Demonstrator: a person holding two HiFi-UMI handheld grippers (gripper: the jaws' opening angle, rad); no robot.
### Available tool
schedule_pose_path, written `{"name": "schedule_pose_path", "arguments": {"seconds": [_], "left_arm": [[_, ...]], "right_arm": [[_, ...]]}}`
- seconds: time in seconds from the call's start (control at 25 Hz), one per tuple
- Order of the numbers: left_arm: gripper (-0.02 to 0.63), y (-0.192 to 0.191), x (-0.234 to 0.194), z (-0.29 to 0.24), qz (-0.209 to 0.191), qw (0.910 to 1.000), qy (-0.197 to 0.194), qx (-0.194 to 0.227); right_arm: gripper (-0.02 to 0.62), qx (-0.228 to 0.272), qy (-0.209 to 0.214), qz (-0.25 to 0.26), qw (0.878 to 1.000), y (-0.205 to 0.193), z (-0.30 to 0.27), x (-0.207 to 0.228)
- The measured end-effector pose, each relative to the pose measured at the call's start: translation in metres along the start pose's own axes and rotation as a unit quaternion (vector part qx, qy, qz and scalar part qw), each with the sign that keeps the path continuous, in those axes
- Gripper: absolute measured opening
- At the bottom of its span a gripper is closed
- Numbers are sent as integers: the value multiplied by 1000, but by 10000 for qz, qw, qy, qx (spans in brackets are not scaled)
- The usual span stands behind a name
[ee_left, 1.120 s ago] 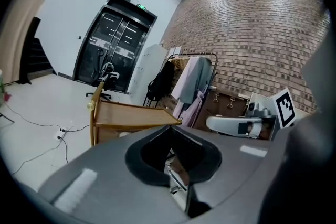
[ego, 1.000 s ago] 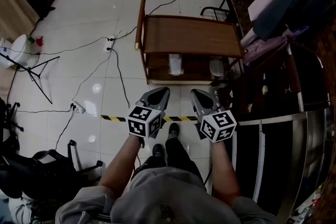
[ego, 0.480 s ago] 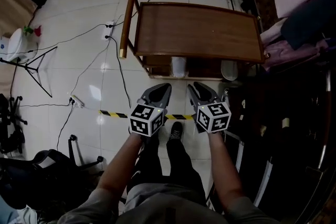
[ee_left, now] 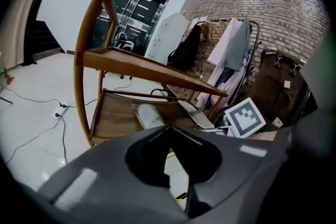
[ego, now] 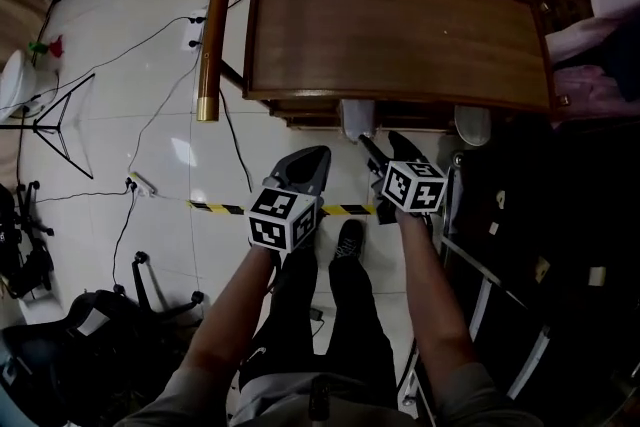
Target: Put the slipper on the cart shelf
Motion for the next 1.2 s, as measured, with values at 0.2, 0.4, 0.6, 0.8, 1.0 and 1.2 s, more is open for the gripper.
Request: {"name": "schedule_pose_path", "arguments": {"seconds": [0.2, 0.4, 0.6, 0.8, 1.0, 1.2], "left_arm": [[8, -19, -20, -15, 122, 9998, -7, -158], [8, -31, -27, -21, 227, 9994, -78, -252], [8, -27, -26, -20, 256, 9992, -79, -281], [8, -9, -9, -12, 178, 9994, -151, -244], [8, 4, 38, 6, 8, 9990, -356, -271], [8, 3, 96, 24, -170, 9973, -587, -415]], "right_arm": [[322, -59, -87, -661, 9978, -17, -41, 28], [318, 23, 146, -1410, 9899, -27, -67, 38], [117, 254, 503, -1584, 9858, -16, -62, 27], [60, 113, 398, -1375, 9896, -18, -21, 20], [58, -106, 178, -1355, 9906, -35, 55, 15], [58, -204, -92, -1083, 9939, -46, 139, 8]]}}
Point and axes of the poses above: the fingertips, and each gripper's own axes: z backward along the fingers, x to its right, y out of its top, the point moved 5 cm from there along z, backward along the fingers, and after that the axes turned 6 degrees about z, right-handed, at the moved point
